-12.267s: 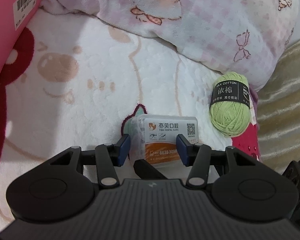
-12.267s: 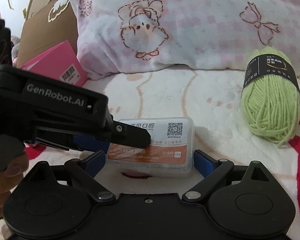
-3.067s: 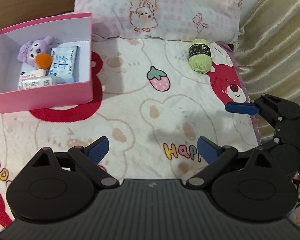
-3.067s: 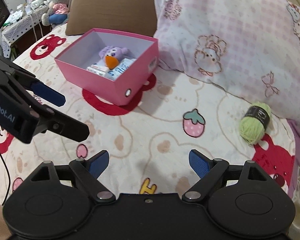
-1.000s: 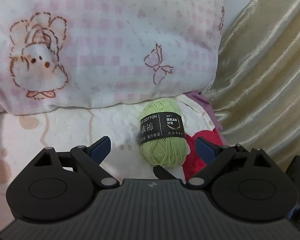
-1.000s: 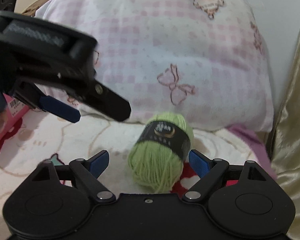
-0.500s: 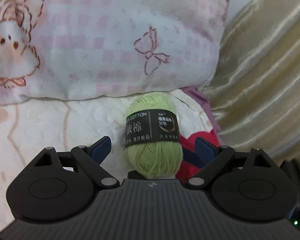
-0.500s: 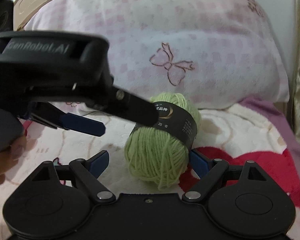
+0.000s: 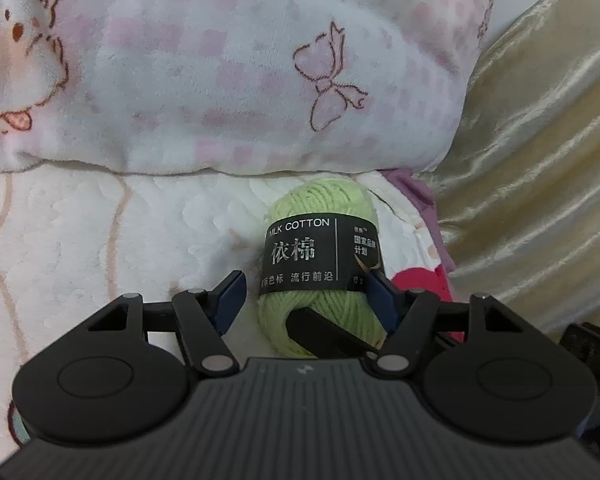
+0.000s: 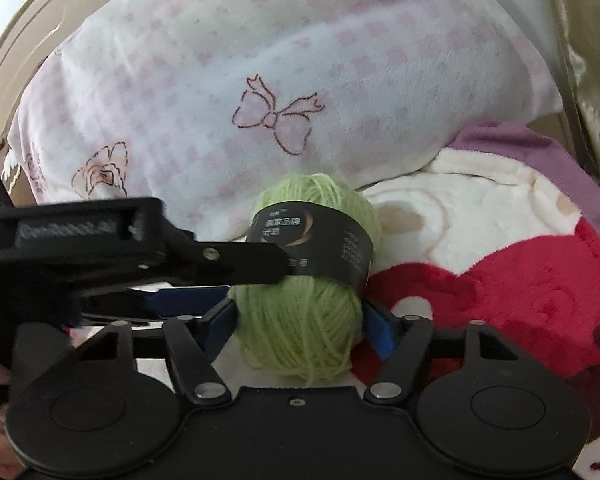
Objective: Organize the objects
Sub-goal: 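Close the right gripper on the green yarn ball, then lift the yarn ball with the right gripper and carry it toward the pink box, then lower the yarn ball into the pink box beside the plush toy, then open the right gripper to release the yarn ball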
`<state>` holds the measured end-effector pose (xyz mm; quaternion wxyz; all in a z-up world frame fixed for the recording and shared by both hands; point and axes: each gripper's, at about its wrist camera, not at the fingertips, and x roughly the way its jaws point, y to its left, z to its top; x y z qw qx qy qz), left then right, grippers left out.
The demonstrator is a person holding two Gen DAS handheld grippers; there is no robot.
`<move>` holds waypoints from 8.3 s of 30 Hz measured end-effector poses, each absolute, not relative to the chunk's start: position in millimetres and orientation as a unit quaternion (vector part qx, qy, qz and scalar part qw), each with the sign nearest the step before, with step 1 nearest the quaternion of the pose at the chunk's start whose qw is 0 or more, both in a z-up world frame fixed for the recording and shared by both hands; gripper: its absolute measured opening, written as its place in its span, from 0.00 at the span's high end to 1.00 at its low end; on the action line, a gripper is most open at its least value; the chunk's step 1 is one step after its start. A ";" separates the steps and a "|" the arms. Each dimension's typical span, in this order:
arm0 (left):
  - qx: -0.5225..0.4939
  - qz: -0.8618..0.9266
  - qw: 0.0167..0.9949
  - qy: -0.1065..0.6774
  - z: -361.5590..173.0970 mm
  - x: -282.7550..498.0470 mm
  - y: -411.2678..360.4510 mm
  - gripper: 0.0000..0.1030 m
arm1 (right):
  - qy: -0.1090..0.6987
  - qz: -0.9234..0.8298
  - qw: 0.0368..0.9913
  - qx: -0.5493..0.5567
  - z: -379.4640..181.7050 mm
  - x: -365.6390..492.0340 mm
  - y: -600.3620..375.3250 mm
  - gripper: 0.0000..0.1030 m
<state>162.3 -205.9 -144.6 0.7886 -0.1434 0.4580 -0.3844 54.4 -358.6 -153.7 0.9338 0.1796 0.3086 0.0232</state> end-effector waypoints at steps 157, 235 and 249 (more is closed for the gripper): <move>-0.108 -0.233 0.833 0.490 13.4 128.1 147.2 0.48 | 0.345 0.227 0.900 0.142 -10.1 46.4 -19.4 0.43; -0.140 -0.148 0.865 0.459 -92.4 183.4 131.5 0.54 | 0.396 0.298 0.868 -0.037 -59.9 72.0 -13.2 0.56; -0.097 -0.141 0.864 0.473 -48.1 127.7 116.8 0.43 | 0.383 0.273 0.882 -0.026 -28.8 36.5 -37.4 0.43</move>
